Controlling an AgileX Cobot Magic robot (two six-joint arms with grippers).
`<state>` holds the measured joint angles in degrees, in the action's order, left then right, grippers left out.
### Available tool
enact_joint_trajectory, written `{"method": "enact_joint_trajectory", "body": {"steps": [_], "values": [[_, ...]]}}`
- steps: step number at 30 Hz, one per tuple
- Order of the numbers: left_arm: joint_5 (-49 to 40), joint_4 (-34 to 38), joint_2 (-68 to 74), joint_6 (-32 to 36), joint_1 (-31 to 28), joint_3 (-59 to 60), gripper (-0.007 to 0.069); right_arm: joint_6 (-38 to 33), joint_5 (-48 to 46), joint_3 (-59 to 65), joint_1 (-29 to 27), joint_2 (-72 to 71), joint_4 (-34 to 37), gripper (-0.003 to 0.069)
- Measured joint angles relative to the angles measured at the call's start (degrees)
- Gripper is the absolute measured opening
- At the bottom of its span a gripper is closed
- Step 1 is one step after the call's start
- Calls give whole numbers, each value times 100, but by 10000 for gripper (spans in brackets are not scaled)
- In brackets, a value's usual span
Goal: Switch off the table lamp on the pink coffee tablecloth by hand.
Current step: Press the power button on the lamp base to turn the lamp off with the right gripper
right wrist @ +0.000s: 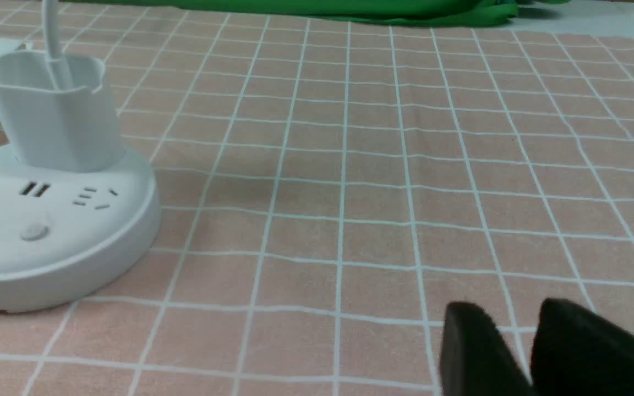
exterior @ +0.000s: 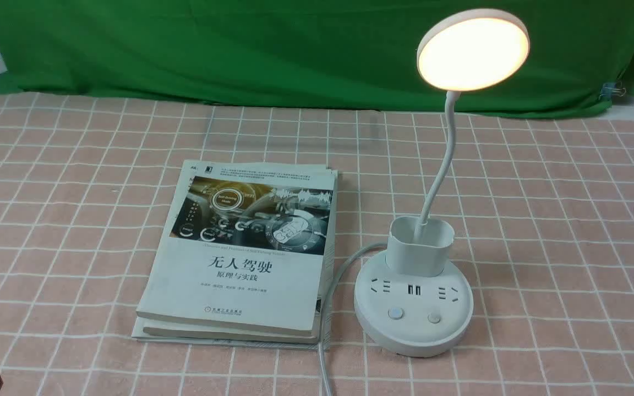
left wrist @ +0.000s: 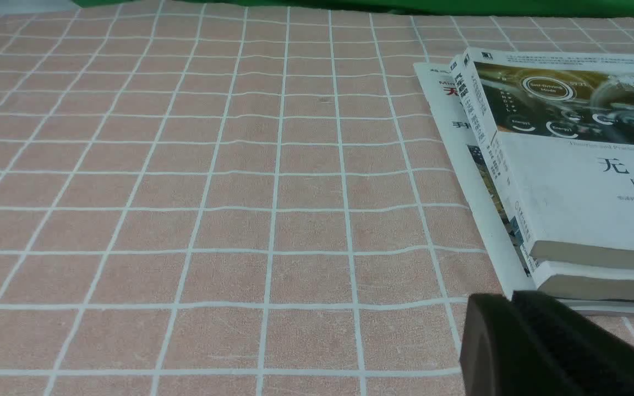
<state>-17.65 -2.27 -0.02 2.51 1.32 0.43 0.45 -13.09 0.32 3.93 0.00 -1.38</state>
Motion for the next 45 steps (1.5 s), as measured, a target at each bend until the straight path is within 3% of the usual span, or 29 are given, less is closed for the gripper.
{"method": "enact_joint_trajectory", "body": {"steps": [39, 43, 45], "values": [[0, 0, 0, 0, 0, 0, 6, 28, 12, 0, 0, 0, 8, 239], [0, 0, 0, 0, 0, 0, 6, 699, 354, 0, 0, 0, 269, 239], [0, 0, 0, 0, 0, 0, 6, 1519, 823, 0, 0, 0, 434, 239]]}}
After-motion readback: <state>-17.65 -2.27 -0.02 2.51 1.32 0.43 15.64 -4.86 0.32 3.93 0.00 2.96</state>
